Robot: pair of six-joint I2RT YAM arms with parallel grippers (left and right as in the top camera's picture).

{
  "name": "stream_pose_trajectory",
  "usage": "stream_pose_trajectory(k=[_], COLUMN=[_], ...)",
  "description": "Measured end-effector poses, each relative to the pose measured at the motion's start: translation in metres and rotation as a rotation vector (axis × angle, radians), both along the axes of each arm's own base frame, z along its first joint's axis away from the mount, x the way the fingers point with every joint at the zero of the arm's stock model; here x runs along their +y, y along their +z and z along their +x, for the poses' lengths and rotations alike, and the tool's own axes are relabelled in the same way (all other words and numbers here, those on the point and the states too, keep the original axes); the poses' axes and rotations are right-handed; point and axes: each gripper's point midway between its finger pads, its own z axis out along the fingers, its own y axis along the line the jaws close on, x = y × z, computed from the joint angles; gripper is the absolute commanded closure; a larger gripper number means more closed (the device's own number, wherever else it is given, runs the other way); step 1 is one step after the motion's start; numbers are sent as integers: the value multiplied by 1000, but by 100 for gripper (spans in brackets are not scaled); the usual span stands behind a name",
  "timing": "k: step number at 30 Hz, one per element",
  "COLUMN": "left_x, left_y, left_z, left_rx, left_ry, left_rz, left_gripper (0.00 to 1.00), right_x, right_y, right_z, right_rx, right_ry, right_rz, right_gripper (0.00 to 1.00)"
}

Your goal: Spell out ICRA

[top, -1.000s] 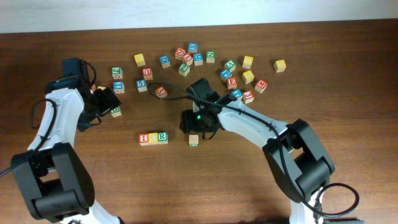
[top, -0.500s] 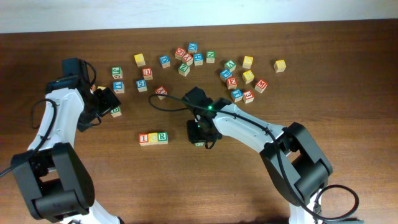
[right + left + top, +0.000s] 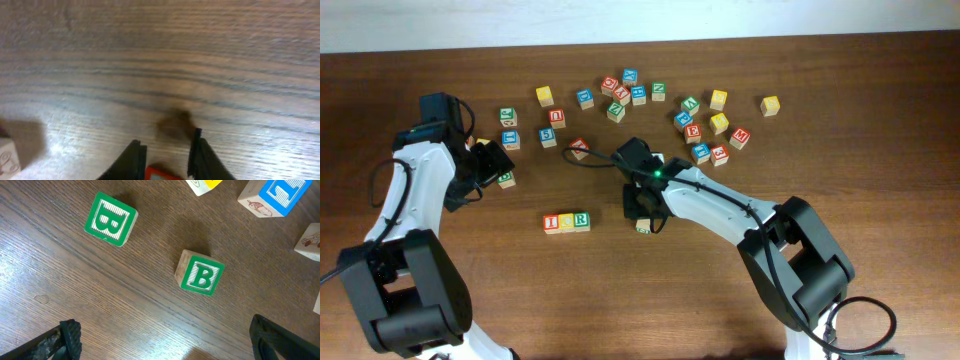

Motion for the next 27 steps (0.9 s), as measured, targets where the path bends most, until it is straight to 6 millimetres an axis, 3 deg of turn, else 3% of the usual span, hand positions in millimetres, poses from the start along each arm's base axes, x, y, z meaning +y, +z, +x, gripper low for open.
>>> stream_pose_trajectory(k=[5, 11, 14, 16, 20, 27], left_x=[0, 0, 0, 0, 0, 0], left_y=[0, 0, 0, 0, 0, 0], left_z=[0, 0, 0, 0, 0, 0], left_rx=[0, 0, 0, 0, 0, 0], left_ry=[0, 0, 0, 0, 0, 0], left_rz=[0, 0, 0, 0, 0, 0], left_gripper=[1, 1, 1, 1, 1, 1], right_x=[-12, -55, -63, -62, -54, 5], right_y=[1, -5, -9, -10, -9, -6], right_z=[9, 1, -12, -27, -47, -55], right_rx=[-48, 40, 129, 197, 279, 217], right_ry=[-49, -113, -126, -113, -88, 35], right_rz=[-59, -157, -139, -131, -104, 13], right_gripper=[71, 71, 83, 91, 91, 94])
